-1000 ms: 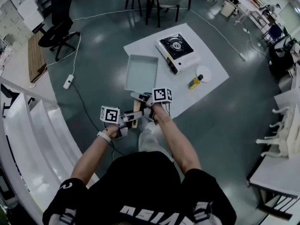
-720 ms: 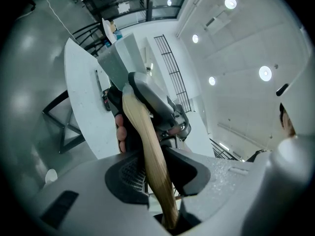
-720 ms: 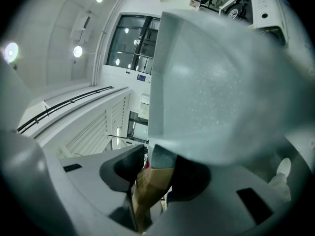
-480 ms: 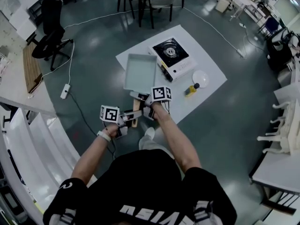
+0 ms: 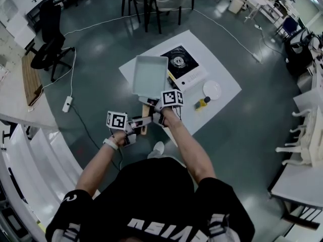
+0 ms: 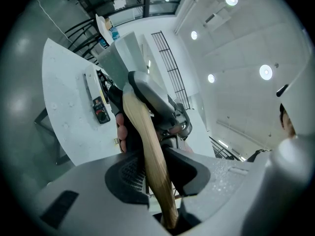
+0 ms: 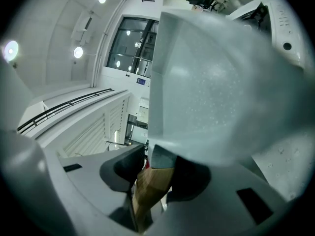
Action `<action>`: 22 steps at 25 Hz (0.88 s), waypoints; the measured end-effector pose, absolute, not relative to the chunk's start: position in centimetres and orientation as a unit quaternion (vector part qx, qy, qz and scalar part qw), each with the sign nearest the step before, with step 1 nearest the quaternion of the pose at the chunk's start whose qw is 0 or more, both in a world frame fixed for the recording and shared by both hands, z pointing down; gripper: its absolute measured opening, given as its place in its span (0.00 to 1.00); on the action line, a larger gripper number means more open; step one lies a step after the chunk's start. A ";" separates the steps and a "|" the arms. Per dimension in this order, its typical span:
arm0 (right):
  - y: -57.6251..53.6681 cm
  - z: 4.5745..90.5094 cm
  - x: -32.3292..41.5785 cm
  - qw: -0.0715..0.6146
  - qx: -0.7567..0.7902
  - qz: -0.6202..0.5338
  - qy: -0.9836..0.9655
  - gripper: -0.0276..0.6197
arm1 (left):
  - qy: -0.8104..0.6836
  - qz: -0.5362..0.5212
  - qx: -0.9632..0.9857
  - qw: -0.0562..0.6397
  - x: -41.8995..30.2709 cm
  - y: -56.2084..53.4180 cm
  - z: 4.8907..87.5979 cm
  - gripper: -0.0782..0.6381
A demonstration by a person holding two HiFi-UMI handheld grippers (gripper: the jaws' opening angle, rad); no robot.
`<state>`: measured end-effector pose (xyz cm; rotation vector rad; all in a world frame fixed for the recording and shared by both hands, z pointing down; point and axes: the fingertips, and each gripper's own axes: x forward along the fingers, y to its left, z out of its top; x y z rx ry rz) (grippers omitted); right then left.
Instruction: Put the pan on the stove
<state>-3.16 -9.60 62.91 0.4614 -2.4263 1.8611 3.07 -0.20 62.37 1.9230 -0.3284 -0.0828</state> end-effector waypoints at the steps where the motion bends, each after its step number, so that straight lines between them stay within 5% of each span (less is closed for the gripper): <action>1: -9.8 62.8 -3.1 0.022 0.146 0.601 -0.786 0.24 | -0.139 -0.035 0.815 0.561 3.2 -0.4 62.4 0.24; 22: -13.3 63.5 -0.3 0.021 0.152 0.602 -0.784 0.24 | -0.132 -0.014 0.823 0.553 6.0 -3.7 63.0 0.25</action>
